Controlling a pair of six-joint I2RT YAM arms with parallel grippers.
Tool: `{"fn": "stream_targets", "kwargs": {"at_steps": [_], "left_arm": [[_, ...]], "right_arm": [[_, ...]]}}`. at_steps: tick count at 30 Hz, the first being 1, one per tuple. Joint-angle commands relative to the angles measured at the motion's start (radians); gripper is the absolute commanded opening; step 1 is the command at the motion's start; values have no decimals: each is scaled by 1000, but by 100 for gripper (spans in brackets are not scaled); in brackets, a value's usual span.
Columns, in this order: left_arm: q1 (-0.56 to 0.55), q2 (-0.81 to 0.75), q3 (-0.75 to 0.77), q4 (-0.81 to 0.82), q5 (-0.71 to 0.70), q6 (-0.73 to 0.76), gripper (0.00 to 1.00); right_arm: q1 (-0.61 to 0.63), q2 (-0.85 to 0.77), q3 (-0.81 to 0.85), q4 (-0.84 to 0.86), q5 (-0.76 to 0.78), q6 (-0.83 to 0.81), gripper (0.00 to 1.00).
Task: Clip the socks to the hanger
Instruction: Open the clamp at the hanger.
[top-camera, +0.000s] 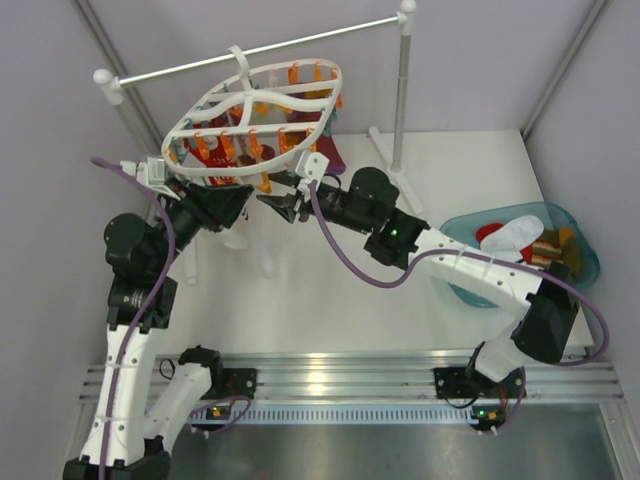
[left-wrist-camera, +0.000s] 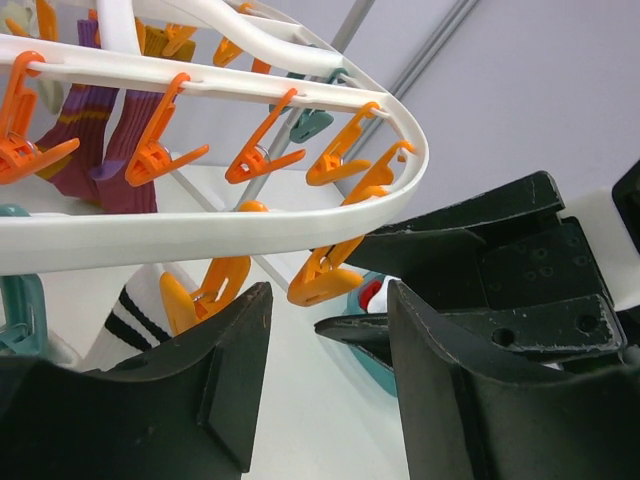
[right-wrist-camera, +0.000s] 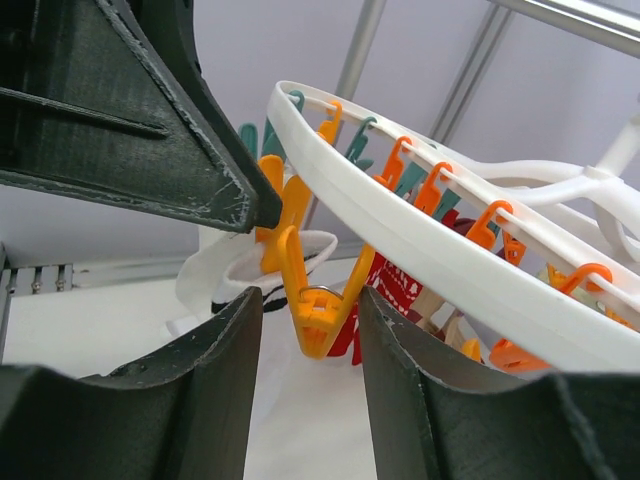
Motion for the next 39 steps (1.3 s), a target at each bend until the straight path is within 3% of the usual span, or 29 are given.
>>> {"fn": "stream_targets", "kwargs": {"at_steps": [1, 12, 17, 22, 28, 39], "left_arm": [[-1, 19, 32, 89, -14, -15, 54], [-21, 32, 12, 89, -38, 7, 52], [-29, 47, 18, 57, -72, 20, 47], [-29, 70, 38, 20, -113, 25, 28], [-29, 76, 40, 44, -86, -4, 15], [-29, 76, 52, 45, -57, 2, 6]], "right_arm": [[27, 3, 53, 13, 22, -15, 43], [57, 19, 76, -20, 84, -36, 40], [68, 20, 82, -25, 94, -30, 39], [68, 8, 76, -23, 66, -15, 39], [60, 2, 67, -36, 31, -1, 43], [11, 43, 104, -56, 83, 36, 45]]}}
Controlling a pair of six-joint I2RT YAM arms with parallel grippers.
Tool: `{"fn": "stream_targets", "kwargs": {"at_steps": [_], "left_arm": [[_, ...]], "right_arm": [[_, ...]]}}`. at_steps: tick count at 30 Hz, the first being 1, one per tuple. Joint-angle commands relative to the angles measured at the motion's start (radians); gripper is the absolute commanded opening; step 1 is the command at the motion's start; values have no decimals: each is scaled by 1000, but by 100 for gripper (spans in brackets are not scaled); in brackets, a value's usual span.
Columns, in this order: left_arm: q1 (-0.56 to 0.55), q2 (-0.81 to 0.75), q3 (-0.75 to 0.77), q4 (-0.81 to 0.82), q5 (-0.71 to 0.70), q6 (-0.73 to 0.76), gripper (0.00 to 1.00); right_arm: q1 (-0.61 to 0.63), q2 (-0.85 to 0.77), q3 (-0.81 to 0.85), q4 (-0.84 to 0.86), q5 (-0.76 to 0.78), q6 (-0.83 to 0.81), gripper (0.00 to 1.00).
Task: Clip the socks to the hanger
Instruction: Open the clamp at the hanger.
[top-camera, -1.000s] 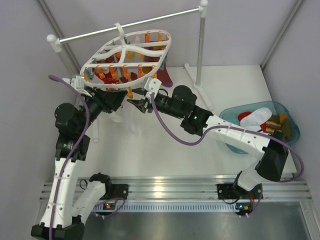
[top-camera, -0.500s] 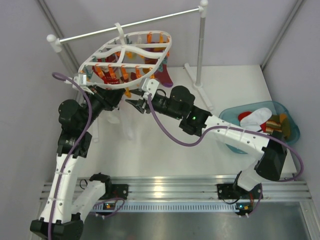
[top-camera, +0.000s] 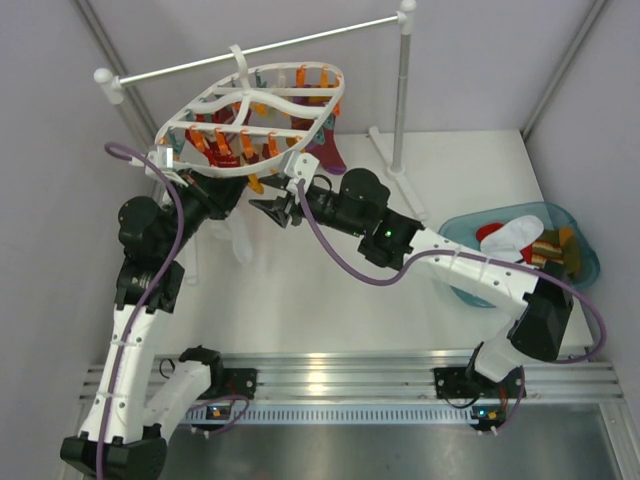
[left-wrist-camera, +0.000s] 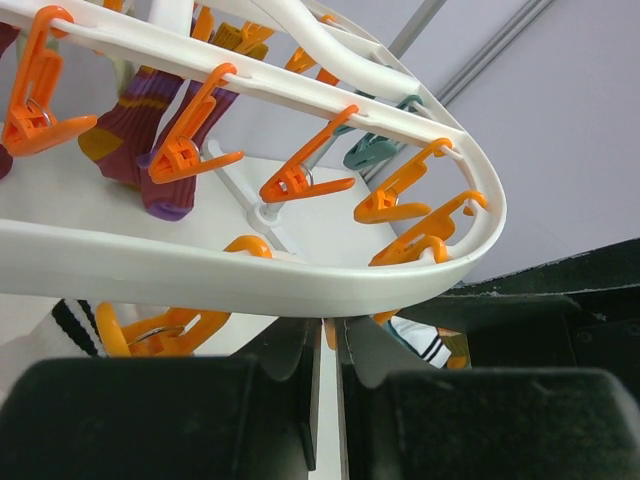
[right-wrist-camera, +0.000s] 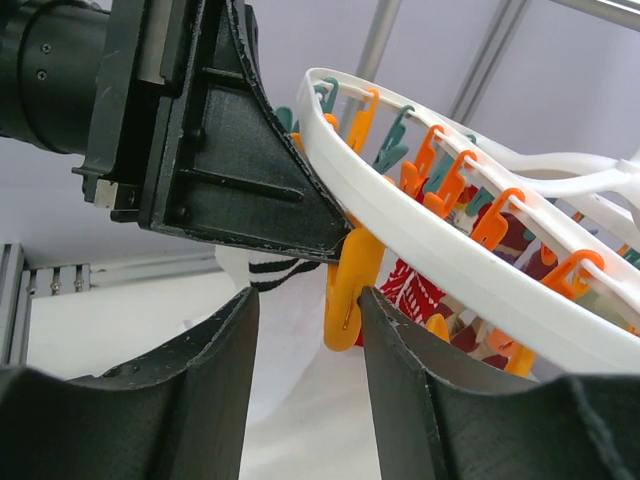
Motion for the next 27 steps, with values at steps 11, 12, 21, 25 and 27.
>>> {"fn": "stream_targets", "kwargs": {"at_steps": [11, 12, 21, 25, 27], "left_arm": [[-4, -18, 41, 39, 60, 7, 6], [-4, -16, 42, 38, 61, 7, 7], [-2, -36, 41, 7, 37, -21, 36], [-2, -59, 35, 8, 35, -37, 47], [-2, -67, 33, 13, 44, -47, 49]], "right_arm": [[-31, 62, 98, -27, 25, 35, 42], [-31, 65, 101, -28, 20, 35, 39], [-31, 48, 92, -16, 9, 35, 0], [-29, 42, 86, -14, 22, 35, 0], [-26, 39, 85, -18, 33, 36, 0]]}}
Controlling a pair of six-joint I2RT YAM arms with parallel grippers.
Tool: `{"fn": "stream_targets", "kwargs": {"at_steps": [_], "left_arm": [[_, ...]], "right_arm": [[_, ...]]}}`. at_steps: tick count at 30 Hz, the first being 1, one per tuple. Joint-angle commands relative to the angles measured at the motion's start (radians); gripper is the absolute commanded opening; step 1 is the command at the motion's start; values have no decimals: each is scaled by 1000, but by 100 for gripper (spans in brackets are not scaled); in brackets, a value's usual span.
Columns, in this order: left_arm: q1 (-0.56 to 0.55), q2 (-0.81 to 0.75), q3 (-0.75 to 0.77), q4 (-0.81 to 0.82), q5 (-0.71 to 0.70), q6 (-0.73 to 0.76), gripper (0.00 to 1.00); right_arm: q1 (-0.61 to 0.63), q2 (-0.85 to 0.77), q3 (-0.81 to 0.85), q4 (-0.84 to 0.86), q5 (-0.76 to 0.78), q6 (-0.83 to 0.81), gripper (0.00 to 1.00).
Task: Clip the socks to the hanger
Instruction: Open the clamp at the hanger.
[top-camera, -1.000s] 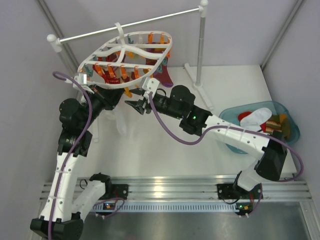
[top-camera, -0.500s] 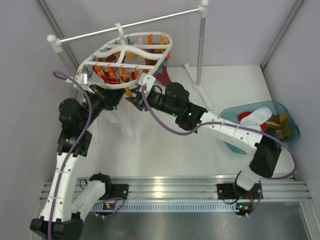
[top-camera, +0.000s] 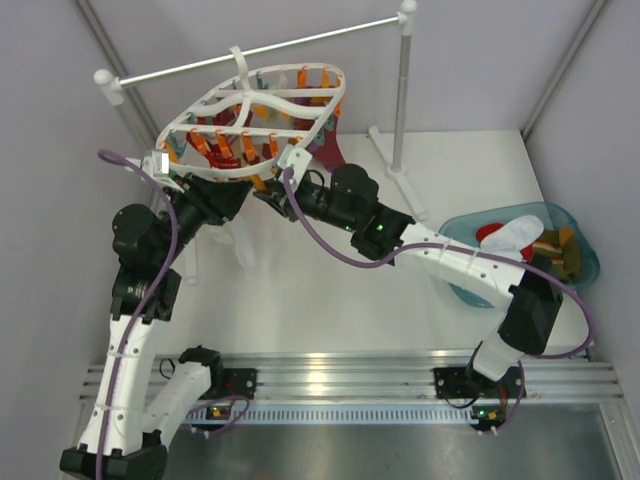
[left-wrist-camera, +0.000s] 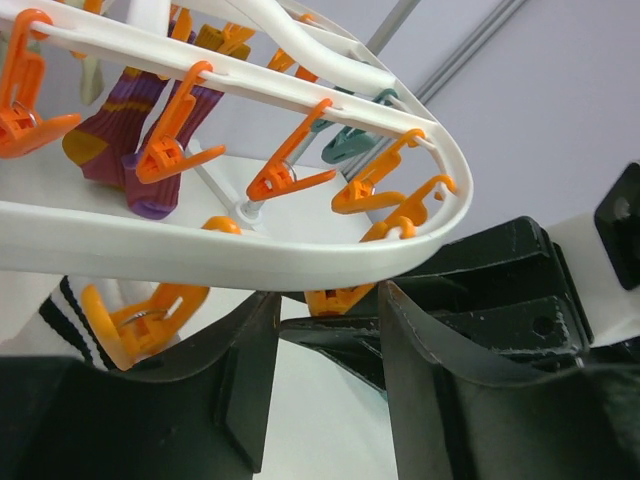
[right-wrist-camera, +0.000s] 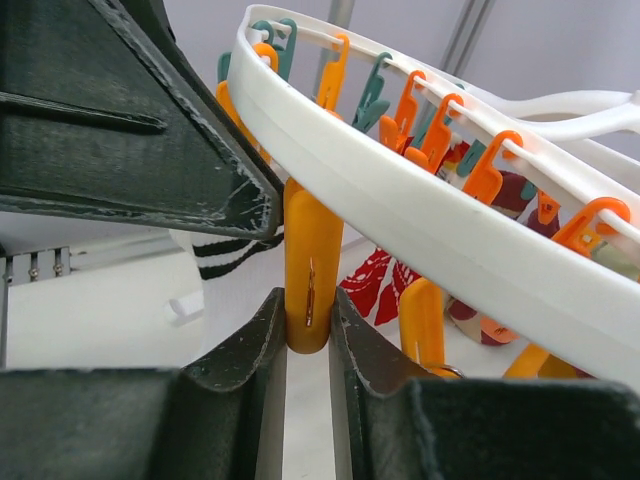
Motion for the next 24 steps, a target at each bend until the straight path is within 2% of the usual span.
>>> {"fn": "stream_targets", "kwargs": {"at_steps": [1, 9, 16, 24], "left_arm": [[-4, -26, 28, 50, 37, -34, 50], [-4, -9, 11, 89, 43, -63, 58], [-5, 14, 20, 97, -13, -73, 57], [-5, 33, 11, 158, -16, -70, 51]], "right_arm": [[3, -23, 46, 25, 6, 0, 0], [25, -28, 46, 19, 18, -3, 0], [34, -34, 44, 16, 26, 12, 0], [45, -28, 51, 4, 28, 11, 0]]}}
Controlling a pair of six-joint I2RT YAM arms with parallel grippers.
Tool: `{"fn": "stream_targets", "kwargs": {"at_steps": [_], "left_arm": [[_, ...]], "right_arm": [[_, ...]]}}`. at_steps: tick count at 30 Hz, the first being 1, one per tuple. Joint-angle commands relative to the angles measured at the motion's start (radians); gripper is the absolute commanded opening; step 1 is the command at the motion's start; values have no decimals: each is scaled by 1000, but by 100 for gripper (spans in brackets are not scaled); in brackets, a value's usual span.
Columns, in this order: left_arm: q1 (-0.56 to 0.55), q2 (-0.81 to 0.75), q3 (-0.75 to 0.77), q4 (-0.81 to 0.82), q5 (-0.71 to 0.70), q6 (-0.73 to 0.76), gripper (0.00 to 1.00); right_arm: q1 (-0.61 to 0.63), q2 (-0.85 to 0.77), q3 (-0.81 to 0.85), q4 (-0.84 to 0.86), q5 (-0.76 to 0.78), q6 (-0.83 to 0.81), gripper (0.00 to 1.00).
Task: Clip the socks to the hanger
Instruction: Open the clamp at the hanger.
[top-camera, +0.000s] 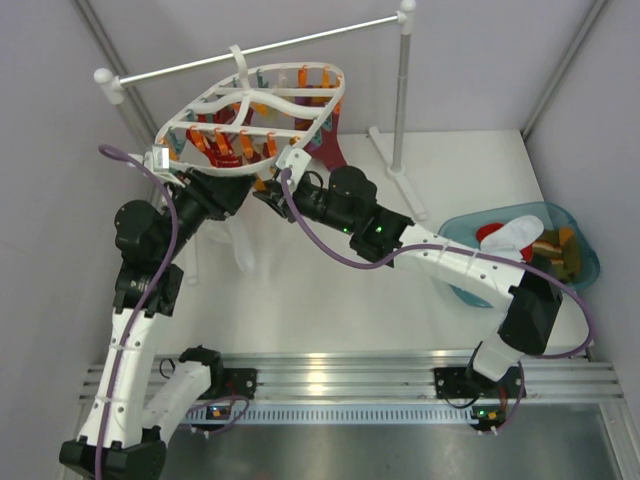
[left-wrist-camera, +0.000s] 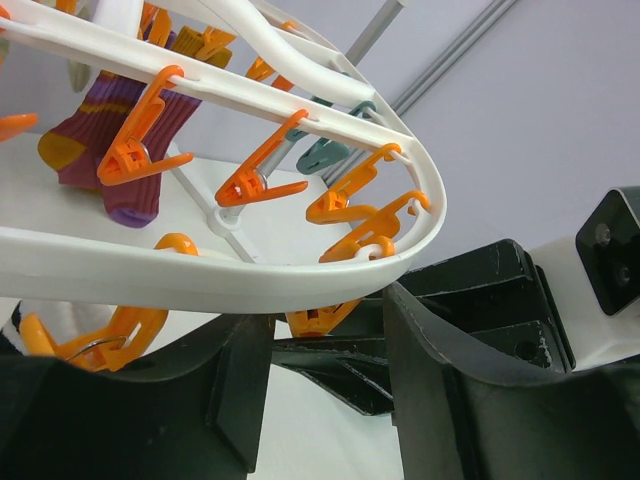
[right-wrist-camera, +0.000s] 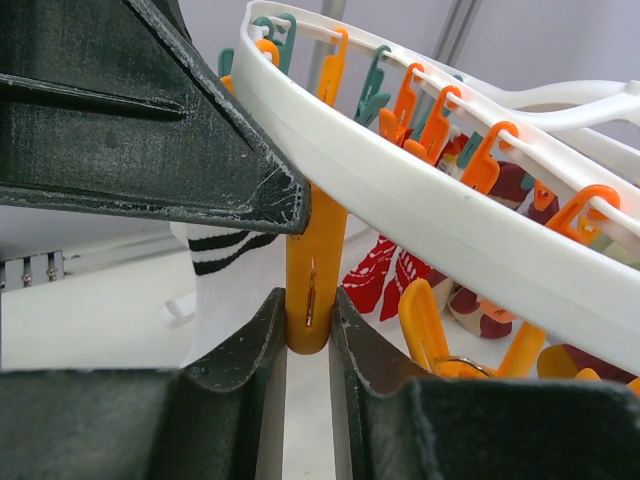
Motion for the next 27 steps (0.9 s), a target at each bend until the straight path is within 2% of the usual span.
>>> {"fn": "stream_targets", "kwargs": {"at_steps": [1, 12, 27], "left_arm": [[-2, 7, 10, 103, -27, -3, 51], [-9, 11, 1, 112, -35, 38, 55], [-11, 39, 25, 73, -105, 52, 55]], "right_arm": [[27, -27, 51, 11, -11, 8, 0], [42, -17, 74, -1, 10, -4, 0], [106, 3, 92, -59, 143, -115, 0]]}}
